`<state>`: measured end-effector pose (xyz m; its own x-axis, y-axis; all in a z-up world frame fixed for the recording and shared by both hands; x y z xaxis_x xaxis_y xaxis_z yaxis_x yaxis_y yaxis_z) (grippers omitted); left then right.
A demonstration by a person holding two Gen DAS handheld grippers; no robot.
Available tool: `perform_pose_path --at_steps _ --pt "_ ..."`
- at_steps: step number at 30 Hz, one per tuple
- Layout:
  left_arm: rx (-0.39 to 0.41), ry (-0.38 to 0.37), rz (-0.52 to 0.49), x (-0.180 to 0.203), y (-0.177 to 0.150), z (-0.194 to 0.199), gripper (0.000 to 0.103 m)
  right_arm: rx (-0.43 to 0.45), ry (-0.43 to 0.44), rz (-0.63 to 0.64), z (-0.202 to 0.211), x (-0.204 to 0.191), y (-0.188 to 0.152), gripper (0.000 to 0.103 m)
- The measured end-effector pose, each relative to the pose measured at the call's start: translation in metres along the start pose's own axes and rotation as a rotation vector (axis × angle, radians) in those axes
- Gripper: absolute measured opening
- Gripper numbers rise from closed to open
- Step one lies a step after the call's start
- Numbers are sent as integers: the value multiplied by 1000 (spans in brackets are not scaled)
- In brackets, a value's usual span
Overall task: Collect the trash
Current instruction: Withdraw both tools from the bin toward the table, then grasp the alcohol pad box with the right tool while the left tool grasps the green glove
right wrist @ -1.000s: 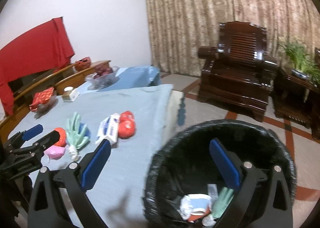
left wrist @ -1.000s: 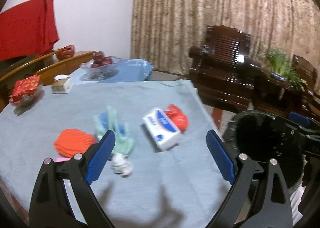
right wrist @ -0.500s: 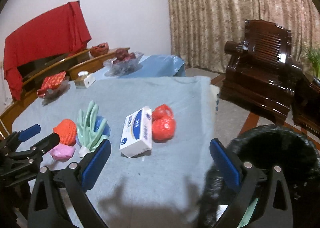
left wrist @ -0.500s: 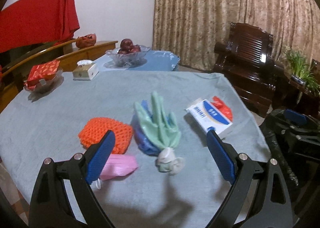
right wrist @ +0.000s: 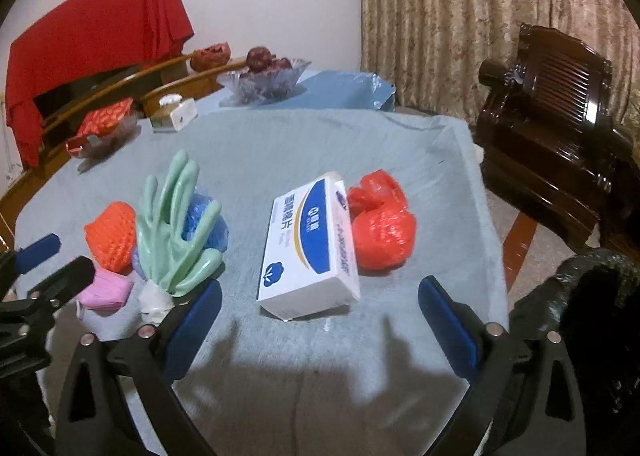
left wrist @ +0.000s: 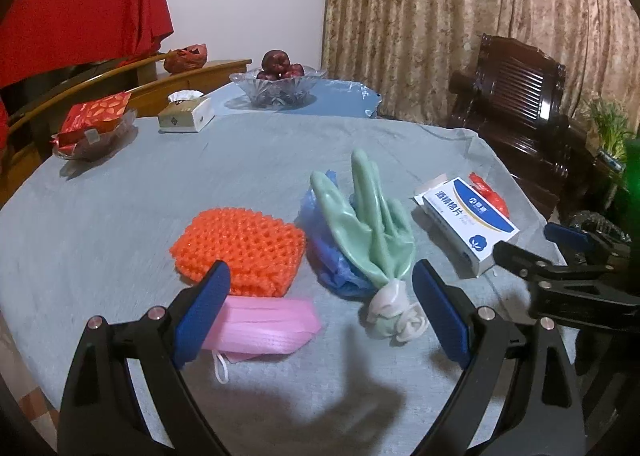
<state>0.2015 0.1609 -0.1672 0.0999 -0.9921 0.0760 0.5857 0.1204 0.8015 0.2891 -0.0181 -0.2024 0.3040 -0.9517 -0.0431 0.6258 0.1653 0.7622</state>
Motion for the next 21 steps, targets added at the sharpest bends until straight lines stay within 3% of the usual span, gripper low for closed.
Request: perform_pose_path --at_steps 10,17,21 --pt "1 -12 17 -2 4 -7 89 -71 -16 59 -29 -13 -2 80" --pt "0 -16 19 1 5 -8 89 -130 -33 84 -45 -18 -8 58" --pt "-3 -20 11 6 3 -9 89 -138 2 47 -44 -13 -11 57"
Point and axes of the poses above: each gripper's, at about its wrist camera, not at the fingertips, and z roughly against the way its jaws point, x to its right, y to its top, the point moved 7 cm from there along -z, roughly the way its jaws point, and after that the axes turned 3 degrees about -y, right-handed, at the moved point
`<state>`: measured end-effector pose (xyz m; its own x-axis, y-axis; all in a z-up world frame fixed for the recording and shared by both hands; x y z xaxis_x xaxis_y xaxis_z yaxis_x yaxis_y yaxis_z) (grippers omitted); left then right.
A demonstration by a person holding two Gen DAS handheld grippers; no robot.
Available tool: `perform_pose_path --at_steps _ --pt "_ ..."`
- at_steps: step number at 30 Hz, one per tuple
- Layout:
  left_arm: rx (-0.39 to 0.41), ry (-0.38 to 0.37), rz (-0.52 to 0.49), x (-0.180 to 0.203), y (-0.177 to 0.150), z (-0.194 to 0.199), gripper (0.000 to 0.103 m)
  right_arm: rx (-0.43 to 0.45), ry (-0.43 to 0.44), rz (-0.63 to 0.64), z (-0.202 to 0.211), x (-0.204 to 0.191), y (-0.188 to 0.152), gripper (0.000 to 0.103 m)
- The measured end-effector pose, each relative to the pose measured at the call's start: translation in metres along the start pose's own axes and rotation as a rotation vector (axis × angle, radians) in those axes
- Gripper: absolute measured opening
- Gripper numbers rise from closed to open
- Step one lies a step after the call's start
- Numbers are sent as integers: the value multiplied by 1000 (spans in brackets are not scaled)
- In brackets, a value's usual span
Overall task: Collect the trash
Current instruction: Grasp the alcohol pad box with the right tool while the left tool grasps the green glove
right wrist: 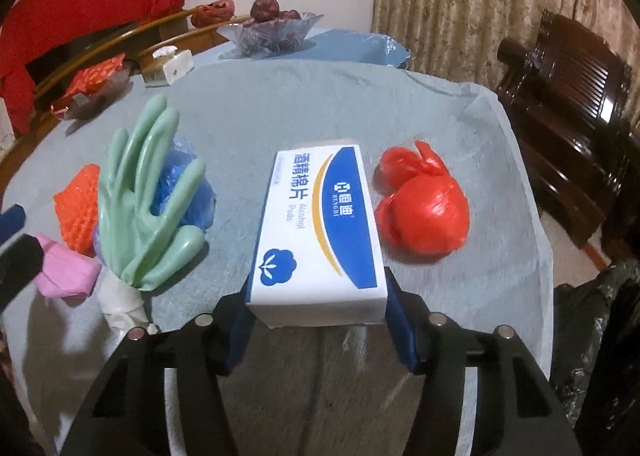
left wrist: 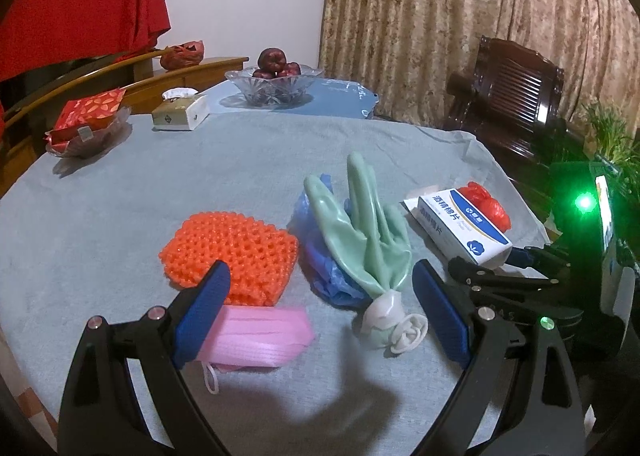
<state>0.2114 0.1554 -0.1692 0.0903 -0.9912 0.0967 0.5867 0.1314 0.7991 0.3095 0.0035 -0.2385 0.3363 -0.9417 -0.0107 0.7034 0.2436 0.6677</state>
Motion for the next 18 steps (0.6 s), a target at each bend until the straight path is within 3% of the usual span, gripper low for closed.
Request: perform_pose_path --at_steps 12,18 --pt "-43 -22 -31 27 -12 -11 77 3 83 -113 36 21 -24 57" --pt "-97 -20 -33 38 -21 -31 61 -12 72 -123 37 32 -35 57"
Point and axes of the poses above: each gripper's, at about its wrist camera, not at the fingertips, and z roughly against the way its jaws point, x to its right, y to its top, the point moved 7 cm from there along -z, roughly the way its jaws point, and after that the axes turned 3 degrees about -y, right-handed, at the moved point
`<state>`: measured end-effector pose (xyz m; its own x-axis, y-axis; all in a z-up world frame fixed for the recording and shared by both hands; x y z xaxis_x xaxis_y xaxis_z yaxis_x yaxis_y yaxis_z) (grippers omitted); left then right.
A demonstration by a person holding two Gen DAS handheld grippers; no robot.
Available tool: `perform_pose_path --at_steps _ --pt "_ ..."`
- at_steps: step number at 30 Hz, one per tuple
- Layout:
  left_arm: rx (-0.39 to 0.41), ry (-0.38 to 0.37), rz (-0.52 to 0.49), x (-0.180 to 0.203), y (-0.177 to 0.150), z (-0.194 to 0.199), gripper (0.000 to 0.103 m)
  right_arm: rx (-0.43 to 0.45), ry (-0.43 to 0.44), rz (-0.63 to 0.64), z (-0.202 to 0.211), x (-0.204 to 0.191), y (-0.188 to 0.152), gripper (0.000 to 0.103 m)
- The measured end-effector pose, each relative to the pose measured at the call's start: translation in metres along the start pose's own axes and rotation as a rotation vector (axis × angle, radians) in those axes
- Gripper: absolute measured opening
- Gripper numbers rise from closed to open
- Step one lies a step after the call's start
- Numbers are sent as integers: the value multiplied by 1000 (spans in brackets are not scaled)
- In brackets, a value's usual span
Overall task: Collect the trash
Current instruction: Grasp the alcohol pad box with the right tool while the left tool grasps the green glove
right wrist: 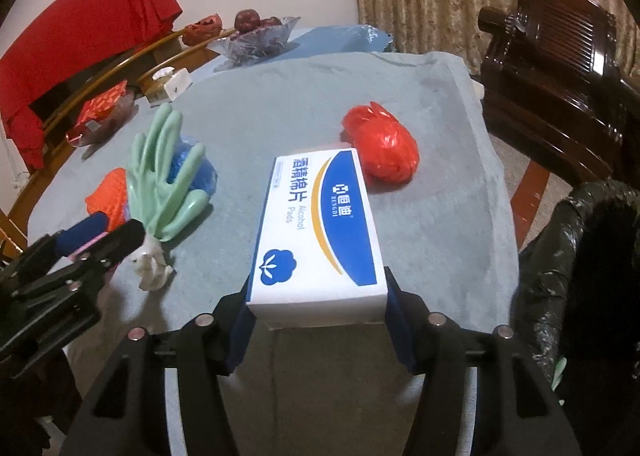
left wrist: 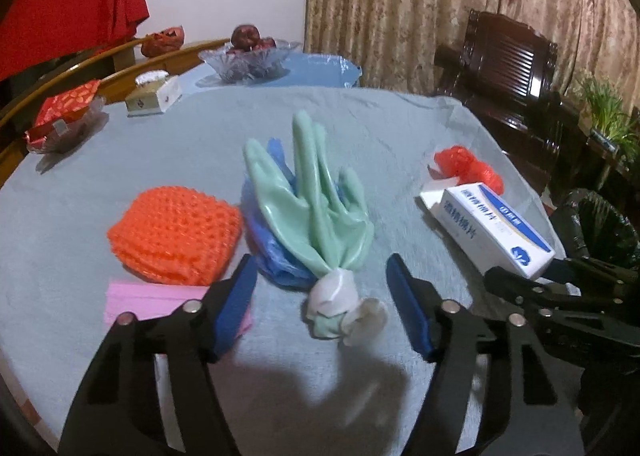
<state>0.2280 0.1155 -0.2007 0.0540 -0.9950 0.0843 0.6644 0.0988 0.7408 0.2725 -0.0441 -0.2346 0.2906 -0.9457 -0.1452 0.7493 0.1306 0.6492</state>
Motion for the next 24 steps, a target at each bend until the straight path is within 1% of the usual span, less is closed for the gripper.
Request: perform_pose_path --at_steps 3,6,7,8,11,13,16,18,20,21,23,24 --pt "-26 -8 4 3 -3 -8 54 6 -8 9 0 2 1 57" --pt "-61 -13 2 6 -9 -17 44 5 -5 7 -2 4 1 57" --pt "-69 -21 6 7 -10 -18 36 3 -5 7 -4 4 1 58" --pt "-78 -23 10 8 -12 -20 33 2 -4 7 -5 4 0 58" --pt "-75 -32 27 5 -12 -18 29 -3 -2 13 -6 2 -1 58" --pt "-74 -41 42 5 -14 -13 28 -3 -3 18 -7 1 -1 58" --pt "-70 -60 54 6 -19 1 28 2 -1 20 -6 2 -1 59" --pt "-72 -66 49 9 -22 6 28 3 -3 20 -7 2 -1 61" --pt "-82 -71 47 11 -25 6 32 4 -7 17 -8 3 0 67" --pt "-82 -67 44 10 -26 5 35 5 -9 16 -9 4 1 67" --pt "-79 -58 43 10 -23 2 50 9 -14 17 -11 4 4 67" --pt "-76 -55 43 10 -21 0 52 11 -16 17 -11 5 6 67"
Point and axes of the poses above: each gripper's, at about its wrist camera, not at the fingertips, and z roughly against the way its jaws point, x to its right, y to its top, the point moved 7 cm from there along -z, roughly the way its jaws point, and after that the axes turned 3 degrees about -y, right-handed, at the moved point
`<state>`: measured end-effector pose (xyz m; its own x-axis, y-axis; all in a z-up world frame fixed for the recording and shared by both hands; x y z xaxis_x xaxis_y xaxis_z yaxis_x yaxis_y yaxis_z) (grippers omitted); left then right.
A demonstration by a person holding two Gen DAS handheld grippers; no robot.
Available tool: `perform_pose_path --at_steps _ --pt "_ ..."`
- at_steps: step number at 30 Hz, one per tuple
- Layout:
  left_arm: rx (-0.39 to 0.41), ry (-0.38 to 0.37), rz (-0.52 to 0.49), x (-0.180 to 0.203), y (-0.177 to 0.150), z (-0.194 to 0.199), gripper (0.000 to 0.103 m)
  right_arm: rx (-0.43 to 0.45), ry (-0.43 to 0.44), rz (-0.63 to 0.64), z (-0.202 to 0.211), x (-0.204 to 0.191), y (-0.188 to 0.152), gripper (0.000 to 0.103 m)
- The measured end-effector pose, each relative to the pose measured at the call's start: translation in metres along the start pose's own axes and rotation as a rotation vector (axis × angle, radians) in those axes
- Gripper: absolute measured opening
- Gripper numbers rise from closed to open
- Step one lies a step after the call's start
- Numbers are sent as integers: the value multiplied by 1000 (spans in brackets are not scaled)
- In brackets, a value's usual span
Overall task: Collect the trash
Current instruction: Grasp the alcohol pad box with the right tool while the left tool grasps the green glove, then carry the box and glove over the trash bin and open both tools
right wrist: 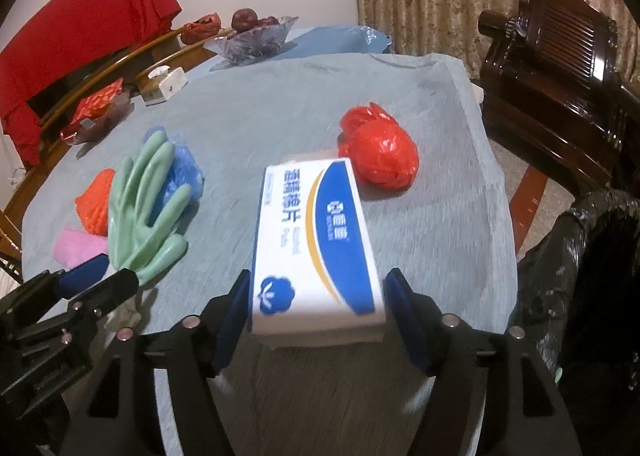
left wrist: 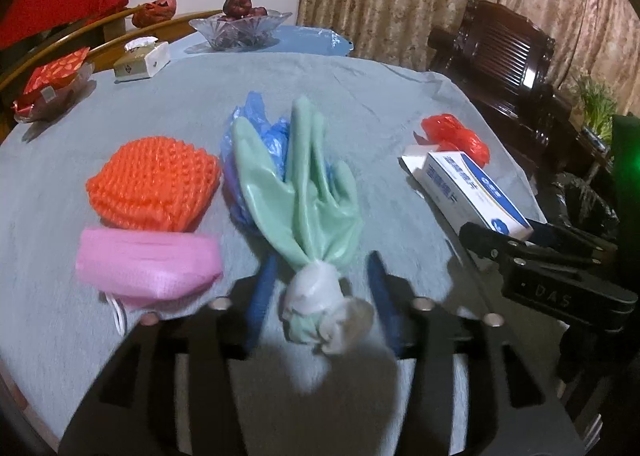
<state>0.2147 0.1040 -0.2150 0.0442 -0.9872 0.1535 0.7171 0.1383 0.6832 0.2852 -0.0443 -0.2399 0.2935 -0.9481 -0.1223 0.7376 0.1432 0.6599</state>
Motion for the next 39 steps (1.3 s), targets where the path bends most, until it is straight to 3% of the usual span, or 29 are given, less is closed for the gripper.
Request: perform_pose_path --at_steps 3,8,13,27,39 --pt "0 9 0 -3 6 -7 53 1 -2 -5 -4 3 5 67" --pt "-4 6 0 -10 10 -12 27 -11 6 -6 -7 6 5 58" --pt "11 -4 -19 -5 12 -5 15 -3 13 0 -1 4 4 57" --pt "115 -54 -42 20 25 58 14 98 70 14 64 -5 15 57" --pt "198 -72 -72 48 38 101 14 209 63 0 133 9 23 57"
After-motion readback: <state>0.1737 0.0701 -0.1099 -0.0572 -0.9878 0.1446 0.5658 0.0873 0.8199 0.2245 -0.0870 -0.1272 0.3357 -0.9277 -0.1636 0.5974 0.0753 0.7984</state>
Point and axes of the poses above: each gripper's, at about its wrist camera, not at the fingertips, and z roughly against the way its jaws point, x to its right, y to its top, the point moved 7 cm from there along -z, roughly the way its jaws point, and after that the axes turned 3 degrees about -y, right-handed, at the moved point
